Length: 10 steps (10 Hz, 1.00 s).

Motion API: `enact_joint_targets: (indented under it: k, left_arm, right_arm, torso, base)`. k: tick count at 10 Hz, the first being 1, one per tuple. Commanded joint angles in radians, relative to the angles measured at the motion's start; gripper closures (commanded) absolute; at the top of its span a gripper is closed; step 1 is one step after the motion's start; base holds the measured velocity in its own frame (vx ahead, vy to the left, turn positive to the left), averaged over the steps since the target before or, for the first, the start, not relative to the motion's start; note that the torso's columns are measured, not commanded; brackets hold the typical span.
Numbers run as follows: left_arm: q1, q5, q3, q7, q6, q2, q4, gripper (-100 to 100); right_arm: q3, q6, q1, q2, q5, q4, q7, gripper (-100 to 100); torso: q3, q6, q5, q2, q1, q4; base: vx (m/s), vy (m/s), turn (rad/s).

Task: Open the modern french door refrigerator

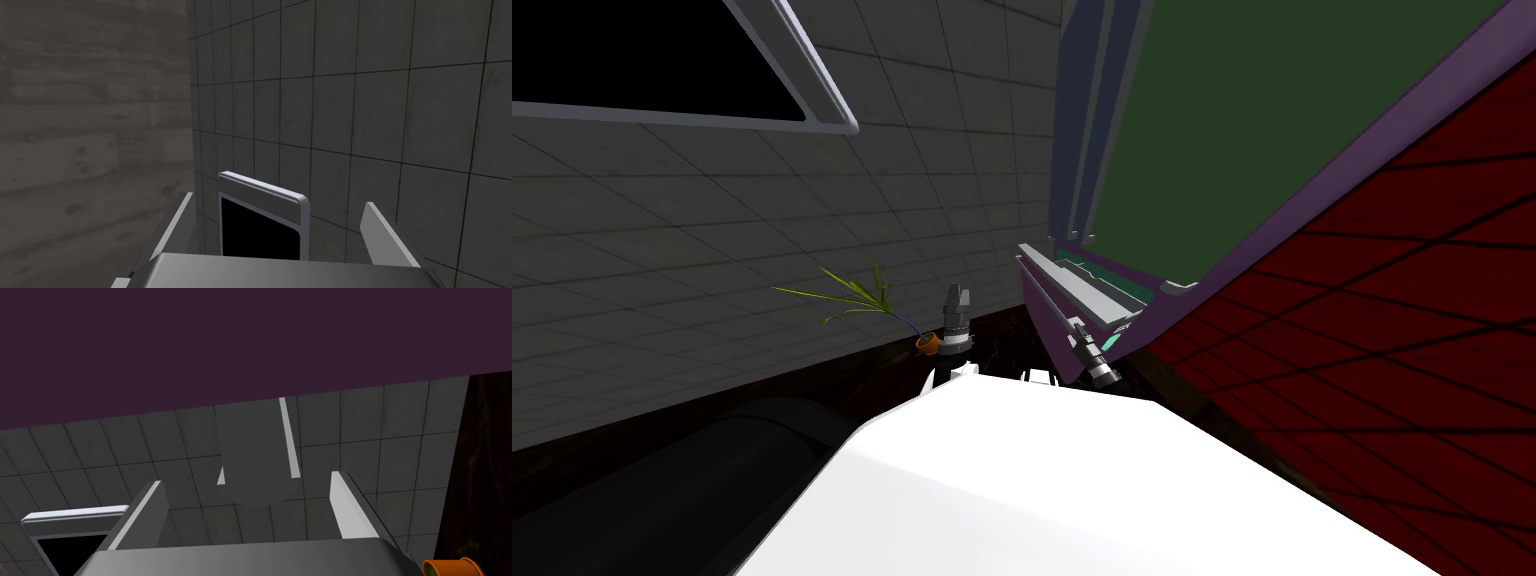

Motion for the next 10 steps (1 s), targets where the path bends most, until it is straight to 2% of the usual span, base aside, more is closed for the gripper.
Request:
enact_joint_targets:
  k: [1,4,7,8,9,10]
  left_arm:
    - [0.0,0.0,0.0,0.0,0.0,0.0,0.0,0]
    - [0.0,0.0,0.0,0.0,0.0,0.0,0.0,0]
    - [0.0,0.0,0.0,0.0,0.0,0.0,0.0,0]
    - [0.0,0.0,0.0,0.0,0.0,0.0,0.0,0]
    - [0.0,0.0,0.0,0.0,0.0,0.0,0.0,0]
    - [0.0,0.0,0.0,0.0,0.0,0.0,0.0,0]
  right_arm:
    - [0.01,0.057,0.023,-0.03,0.023,-0.074,-0.065,-100]
    - [0.021,0.112,0.048,-0.062,0.047,-0.15,-0.129,-100]
    - [0.032,0.167,0.073,-0.094,0.07,-0.227,-0.193,-100]
    - [0.032,0.157,0.066,-0.088,0.068,-0.211,-0.178,-100]
    - [0.033,0.161,0.067,-0.088,0.069,-0.215,-0.183,0]
    - [0.033,0.161,0.067,-0.088,0.069,-0.214,-0.183,0]
  torso:
    - [-0.003,0.0,-0.002,-0.006,-0.007,-0.002]
    - [-0.004,0.0,0.001,-0.008,0.004,-0.003]
    - [-0.003,0.0,0.0,-0.005,0.003,-0.002]
    - [-0.003,0.0,0.0,-0.006,0.002,-0.002]
    - [-0.004,0.0,0.0,-0.007,0.002,-0.002]
    - [-0.004,0.0,0.0,-0.007,0.002,-0.003]
  base:
    - [-0.007,-0.05,0.076]
    - [-0.008,-0.028,0.052]
    - [-0.025,-0.004,0.069]
    - [-0.009,0.0,0.009]
    - [0.0,0.0,0.0]
    - [0.0,0.0,0.0]
